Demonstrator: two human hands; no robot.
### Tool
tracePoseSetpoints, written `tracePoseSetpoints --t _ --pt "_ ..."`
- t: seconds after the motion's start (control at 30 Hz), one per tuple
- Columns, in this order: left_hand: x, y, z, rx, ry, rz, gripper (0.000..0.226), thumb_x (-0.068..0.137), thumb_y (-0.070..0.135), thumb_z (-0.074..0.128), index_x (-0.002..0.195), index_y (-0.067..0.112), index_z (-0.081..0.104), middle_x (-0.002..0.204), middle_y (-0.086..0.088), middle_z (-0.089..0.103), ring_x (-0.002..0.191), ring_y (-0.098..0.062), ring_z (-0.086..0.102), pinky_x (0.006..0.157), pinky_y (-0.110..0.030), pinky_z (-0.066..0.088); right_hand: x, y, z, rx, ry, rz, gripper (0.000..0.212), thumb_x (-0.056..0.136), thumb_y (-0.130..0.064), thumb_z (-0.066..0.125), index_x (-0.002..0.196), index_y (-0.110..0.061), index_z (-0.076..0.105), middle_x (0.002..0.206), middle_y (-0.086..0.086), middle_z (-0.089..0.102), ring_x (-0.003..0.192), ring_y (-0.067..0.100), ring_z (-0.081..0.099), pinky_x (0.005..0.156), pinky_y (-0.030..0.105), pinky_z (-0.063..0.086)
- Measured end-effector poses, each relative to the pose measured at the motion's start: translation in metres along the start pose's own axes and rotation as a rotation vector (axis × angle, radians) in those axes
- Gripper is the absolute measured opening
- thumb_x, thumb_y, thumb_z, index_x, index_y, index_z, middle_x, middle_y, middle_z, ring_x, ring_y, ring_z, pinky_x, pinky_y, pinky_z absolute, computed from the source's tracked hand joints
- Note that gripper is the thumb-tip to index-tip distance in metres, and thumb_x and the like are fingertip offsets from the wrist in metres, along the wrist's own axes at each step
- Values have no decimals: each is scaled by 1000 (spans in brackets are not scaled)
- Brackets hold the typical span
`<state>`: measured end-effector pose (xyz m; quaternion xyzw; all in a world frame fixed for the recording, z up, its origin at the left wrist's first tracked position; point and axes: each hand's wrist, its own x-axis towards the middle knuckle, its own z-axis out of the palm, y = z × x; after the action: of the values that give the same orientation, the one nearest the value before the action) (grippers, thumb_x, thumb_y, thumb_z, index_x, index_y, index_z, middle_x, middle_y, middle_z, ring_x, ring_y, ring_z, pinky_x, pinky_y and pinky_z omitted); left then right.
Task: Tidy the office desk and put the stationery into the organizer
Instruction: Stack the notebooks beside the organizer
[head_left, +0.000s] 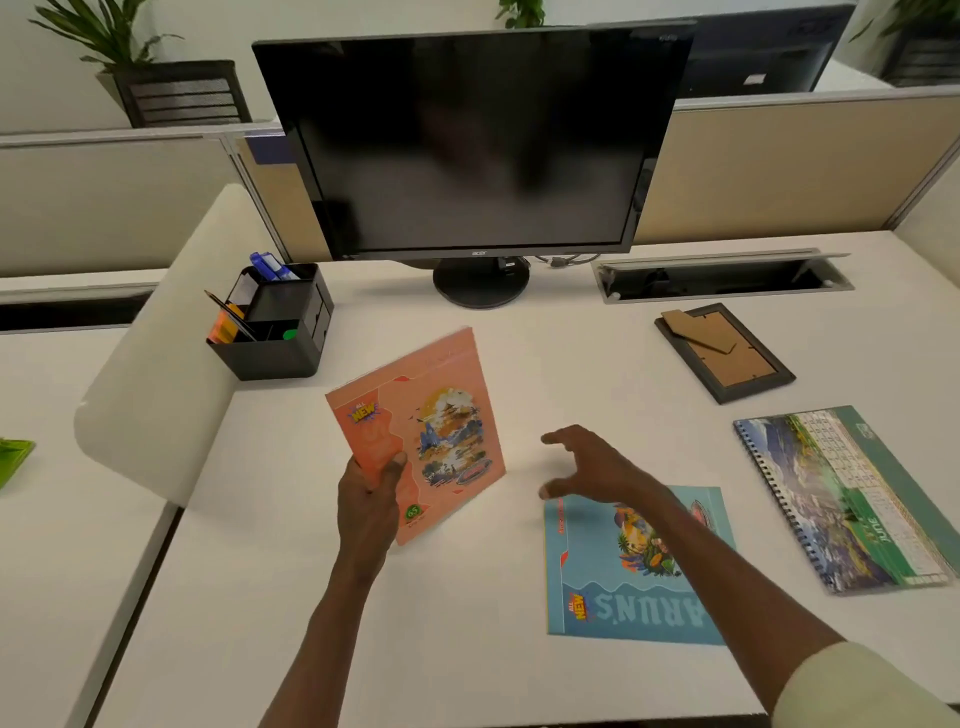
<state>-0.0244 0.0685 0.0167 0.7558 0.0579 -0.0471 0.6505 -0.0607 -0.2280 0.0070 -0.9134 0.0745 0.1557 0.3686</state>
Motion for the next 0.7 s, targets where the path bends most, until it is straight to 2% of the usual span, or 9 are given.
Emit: tracePoseSetpoints --t 0.1,0.2,0.3,0.43,0.53,0.6,0.7 --pt "1 -1 -6 9 42 -7 24 94 32 60 117 26 60 104 12 72 86 -12 72 69 -33 56 -10 28 -10 -181 -93 50 91 62 -40 87 139 -21 42 136 1 37 128 20 30 106 39 33" --pt "1 -2 -7 6 55 -15 22 95 33 59 116 28 59 104 13 71 84 -12 72 68 -34 56 -17 43 -11 -326 -97 69 76 58 -40 86 124 -26 50 123 -1 39 116 20 34 96 38 37" --pt "0 -3 -7 5 57 -28 25 95 34 59 118 26 58 106 8 71 87 -16 72 71 -39 58 -20 51 -5 -394 -48 66 63 57 -39 85 109 -23 54 110 -2 38 107 21 37 82 33 34" --pt "-5 -4 -7 12 70 -33 23 94 35 59 117 29 58 104 10 71 84 -14 72 66 -34 56 -20 52 -1 -403 -18 70 55 56 -38 83 93 -26 44 98 -5 36 94 15 34 75 32 27" --pt "-10 -7 -6 10 105 -46 22 94 33 59 115 27 59 101 9 71 83 -13 71 62 -30 54 -20 50 -2 -374 -13 78 52 54 -34 83 87 -26 44 94 -5 43 89 15 38 73 32 27" --pt "-13 -8 -7 14 144 -61 20 94 32 61 112 25 59 99 6 71 81 -13 70 59 -29 52 -21 49 -3 -330 -19 99 49 52 -31 84 81 -26 45 86 -6 53 82 16 46 70 32 30" --pt "-16 -8 -8 7 155 -66 18 94 32 61 111 25 59 97 6 71 79 -13 71 57 -28 52 -23 48 -7 -171 -46 111 46 55 -20 85 75 -24 44 75 -4 61 65 18 59 61 29 41"
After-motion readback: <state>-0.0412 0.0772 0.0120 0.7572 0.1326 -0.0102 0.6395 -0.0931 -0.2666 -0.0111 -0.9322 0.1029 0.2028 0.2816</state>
